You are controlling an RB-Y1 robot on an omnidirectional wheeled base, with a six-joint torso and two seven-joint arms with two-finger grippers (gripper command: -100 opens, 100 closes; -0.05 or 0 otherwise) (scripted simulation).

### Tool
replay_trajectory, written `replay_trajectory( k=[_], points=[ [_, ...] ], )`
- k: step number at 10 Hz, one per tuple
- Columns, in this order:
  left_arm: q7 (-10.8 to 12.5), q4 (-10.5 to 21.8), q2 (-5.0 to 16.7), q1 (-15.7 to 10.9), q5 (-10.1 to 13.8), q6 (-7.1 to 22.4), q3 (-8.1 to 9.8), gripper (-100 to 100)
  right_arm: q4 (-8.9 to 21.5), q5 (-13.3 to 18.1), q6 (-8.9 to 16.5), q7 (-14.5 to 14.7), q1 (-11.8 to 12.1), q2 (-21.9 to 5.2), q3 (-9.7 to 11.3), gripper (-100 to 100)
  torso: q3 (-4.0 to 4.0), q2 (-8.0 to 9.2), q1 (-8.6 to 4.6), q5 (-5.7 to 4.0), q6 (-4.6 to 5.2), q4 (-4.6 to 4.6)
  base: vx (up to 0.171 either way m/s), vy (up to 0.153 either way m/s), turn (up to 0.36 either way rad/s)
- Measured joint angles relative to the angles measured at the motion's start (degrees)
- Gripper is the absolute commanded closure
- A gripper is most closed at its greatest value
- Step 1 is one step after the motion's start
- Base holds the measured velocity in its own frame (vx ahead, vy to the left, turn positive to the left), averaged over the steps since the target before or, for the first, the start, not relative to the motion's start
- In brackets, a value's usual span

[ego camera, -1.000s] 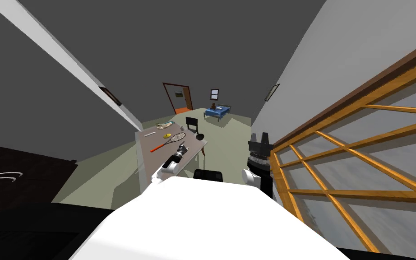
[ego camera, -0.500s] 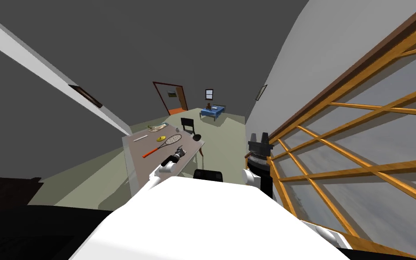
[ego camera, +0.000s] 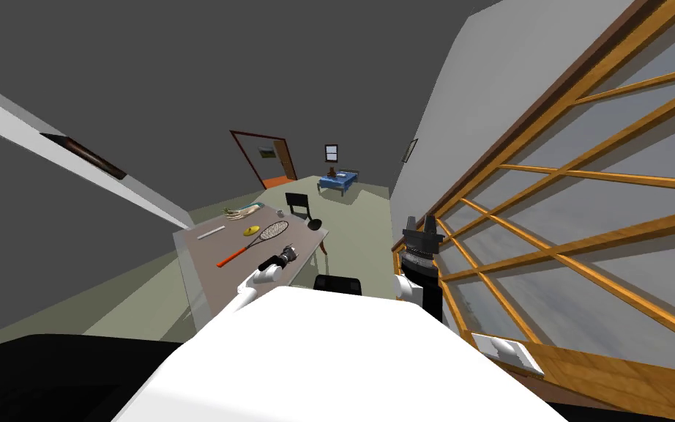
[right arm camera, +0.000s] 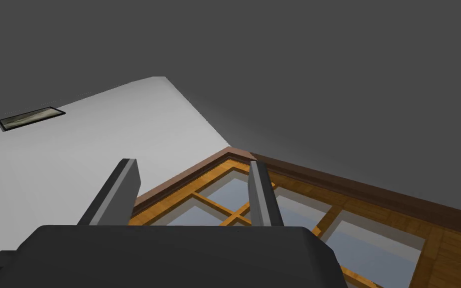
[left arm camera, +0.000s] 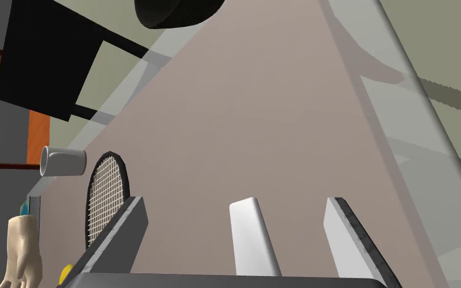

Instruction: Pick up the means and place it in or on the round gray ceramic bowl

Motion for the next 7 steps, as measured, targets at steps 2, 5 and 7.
replay_trajectory(
  k=[2, 5, 7],
  points=[
    [1.5, 2.5, 0.7, -0.4, 1.8, 3.4, 0.64, -100, 0.0, 0.0, 0.0, 0.0, 0.0, 0.0, 0.0, 0, 0.00, 0.00, 0.00, 0.00, 0.00, 0.00, 0.003, 0.015, -0.053],
    [2.7, 6.1, 1.7, -1.0, 4.4, 5.5, 0.08, -100, 0.0, 0.0, 0.0, 0.0, 0.0, 0.0, 0.0, 0, -0.01, -0.02, -0.01, -0.01, 0.00, 0.00, 0.006, 0.013, -0.115],
    [3.4, 9.2, 2.8, -1.5, 6.5, 6.6, -0.34, -100, 0.0, 0.0, 0.0, 0.0, 0.0, 0.0, 0.0, 0, -0.01, -0.02, 0.01, -0.01, 0.04, 0.01, 0.009, 0.023, -0.159]
  ],
)
